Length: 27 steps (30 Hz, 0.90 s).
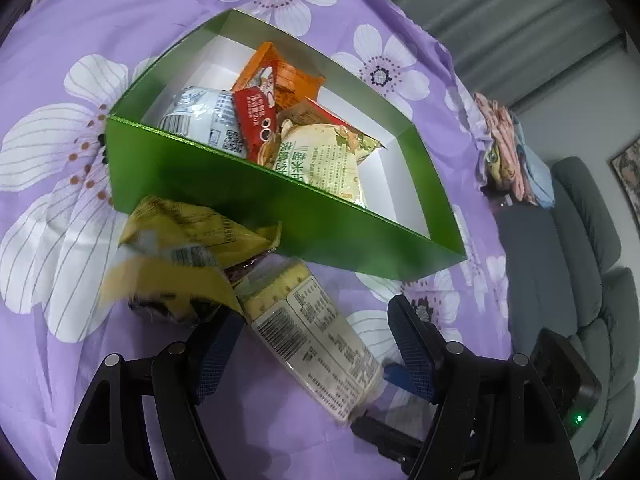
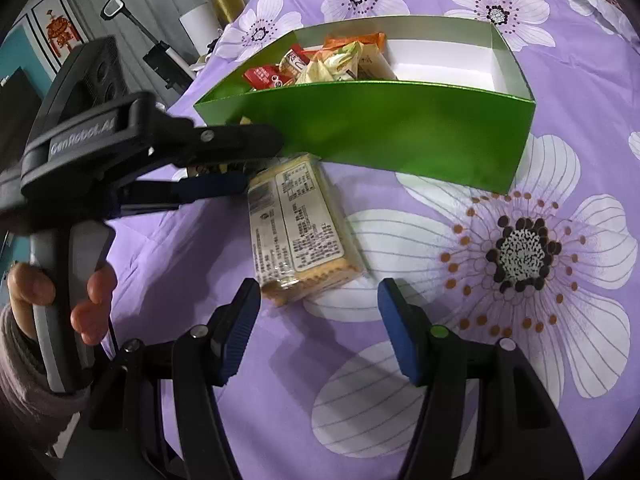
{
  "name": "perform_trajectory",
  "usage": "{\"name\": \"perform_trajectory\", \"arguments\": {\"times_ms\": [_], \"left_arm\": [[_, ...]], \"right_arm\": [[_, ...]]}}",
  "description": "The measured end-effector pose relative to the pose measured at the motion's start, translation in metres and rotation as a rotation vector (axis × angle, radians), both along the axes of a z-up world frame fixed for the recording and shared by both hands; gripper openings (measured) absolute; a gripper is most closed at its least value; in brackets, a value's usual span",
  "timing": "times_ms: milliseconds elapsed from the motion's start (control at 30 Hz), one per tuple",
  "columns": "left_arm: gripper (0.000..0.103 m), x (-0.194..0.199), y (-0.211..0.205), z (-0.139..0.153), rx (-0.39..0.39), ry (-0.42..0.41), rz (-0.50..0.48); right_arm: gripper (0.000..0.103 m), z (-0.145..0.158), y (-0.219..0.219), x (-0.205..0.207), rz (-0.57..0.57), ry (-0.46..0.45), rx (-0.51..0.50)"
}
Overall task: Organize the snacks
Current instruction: 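Move the left gripper to the clear cream-cracker packet beside the box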
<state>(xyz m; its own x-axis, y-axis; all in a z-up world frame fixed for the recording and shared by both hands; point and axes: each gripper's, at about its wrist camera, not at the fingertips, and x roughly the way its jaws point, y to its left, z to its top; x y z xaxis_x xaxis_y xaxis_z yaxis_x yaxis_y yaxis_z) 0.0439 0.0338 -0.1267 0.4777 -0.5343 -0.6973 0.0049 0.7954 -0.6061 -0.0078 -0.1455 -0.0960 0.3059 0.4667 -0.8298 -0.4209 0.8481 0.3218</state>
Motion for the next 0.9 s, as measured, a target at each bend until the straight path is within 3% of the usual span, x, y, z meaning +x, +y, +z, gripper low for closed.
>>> {"name": "perform_trajectory", "arguments": {"times_ms": [200, 400, 567, 667, 767, 900], "left_arm": [[0.074, 0.012, -0.011, 0.001, 0.012, 0.018, -0.033], [0.074, -0.006, -0.022, 0.003, 0.022, 0.003, -0.052], [0.074, -0.015, -0.023, 0.002, 0.015, 0.025, -0.058], [0.073, -0.022, -0.027, -0.010, -0.001, 0.079, -0.083], [0.072, -0.029, -0.025, -0.011, 0.014, 0.062, -0.086], [0.072, -0.030, -0.017, -0.007, 0.032, 0.049, -0.068]], "right_arm": [[0.062, 0.001, 0.000, -0.005, 0.009, -0.006, 0.005], [0.063, -0.001, -0.010, 0.004, -0.011, -0.004, 0.037], [0.062, -0.001, 0.003, 0.001, 0.056, -0.017, 0.063], [0.061, -0.001, 0.014, -0.007, 0.117, -0.010, 0.068], [0.061, 0.003, 0.020, -0.015, 0.182, 0.016, 0.115], [0.062, 0.004, 0.011, -0.011, 0.106, -0.006, 0.064]]}}
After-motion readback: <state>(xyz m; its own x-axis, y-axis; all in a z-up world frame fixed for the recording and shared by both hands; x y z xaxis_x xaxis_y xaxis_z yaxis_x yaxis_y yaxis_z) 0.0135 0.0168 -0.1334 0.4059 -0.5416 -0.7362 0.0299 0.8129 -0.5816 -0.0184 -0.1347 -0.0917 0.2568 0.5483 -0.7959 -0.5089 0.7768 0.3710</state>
